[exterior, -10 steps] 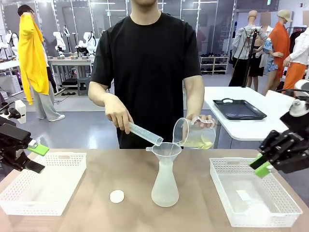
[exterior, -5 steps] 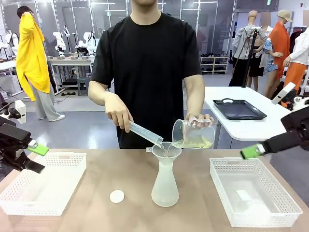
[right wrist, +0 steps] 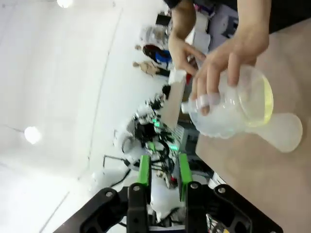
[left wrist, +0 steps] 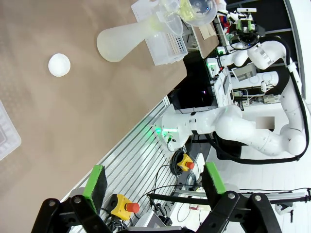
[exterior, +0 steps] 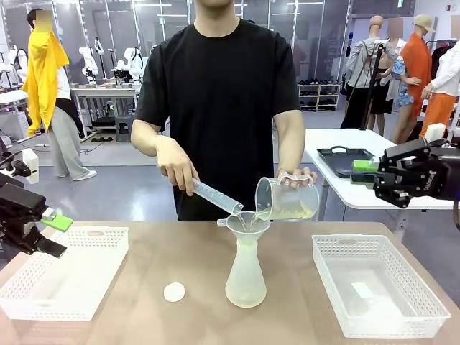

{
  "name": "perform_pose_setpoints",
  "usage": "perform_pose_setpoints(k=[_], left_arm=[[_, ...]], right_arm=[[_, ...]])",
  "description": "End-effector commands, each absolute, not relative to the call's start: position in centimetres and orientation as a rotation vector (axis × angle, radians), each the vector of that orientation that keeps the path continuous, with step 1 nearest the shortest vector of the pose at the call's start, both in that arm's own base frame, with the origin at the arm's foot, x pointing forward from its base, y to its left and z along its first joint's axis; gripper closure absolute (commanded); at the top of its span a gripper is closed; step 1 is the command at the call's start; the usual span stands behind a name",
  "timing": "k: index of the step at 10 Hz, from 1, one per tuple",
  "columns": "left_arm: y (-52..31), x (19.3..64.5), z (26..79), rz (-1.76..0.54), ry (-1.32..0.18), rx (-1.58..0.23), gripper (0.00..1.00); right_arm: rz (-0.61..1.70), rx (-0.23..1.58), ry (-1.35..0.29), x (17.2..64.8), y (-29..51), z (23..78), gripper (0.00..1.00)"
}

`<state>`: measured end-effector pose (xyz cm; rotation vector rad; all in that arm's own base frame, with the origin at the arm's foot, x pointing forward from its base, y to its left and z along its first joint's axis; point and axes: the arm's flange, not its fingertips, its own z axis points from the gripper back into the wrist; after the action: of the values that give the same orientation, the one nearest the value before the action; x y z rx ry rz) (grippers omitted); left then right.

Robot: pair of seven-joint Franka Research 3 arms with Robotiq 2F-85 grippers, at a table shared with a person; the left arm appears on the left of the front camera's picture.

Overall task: Prepare the solutions needed for the experiment.
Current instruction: Once the solution is in the Big flask , pick up the Plastic Funnel and place it back into the right Organizing basket.

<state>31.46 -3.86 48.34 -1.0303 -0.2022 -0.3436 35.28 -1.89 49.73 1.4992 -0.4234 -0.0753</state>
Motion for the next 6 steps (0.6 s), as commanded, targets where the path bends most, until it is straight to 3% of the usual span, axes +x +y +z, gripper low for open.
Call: perform_pose_setpoints(k=[1,2,6], left_arm=[[-4.1,31.7,48.4,-0.360,-0.218,-1.058,0.00],[-4.1,31.7,48.4,-0.360,-0.218,-1.058,0.00],[-4.1,31.7,48.4,-0.360,-0.218,-1.058,0.00]], right_arm=[[0.016,1.483,-0.487,28.1,2.9,47.0,0.70],[-0.075,1.499,-0.423,35.3,-1.9,49.7,0.70],[-0.075,1.499,-0.423,35.3,-1.9,49.7,0.70]])
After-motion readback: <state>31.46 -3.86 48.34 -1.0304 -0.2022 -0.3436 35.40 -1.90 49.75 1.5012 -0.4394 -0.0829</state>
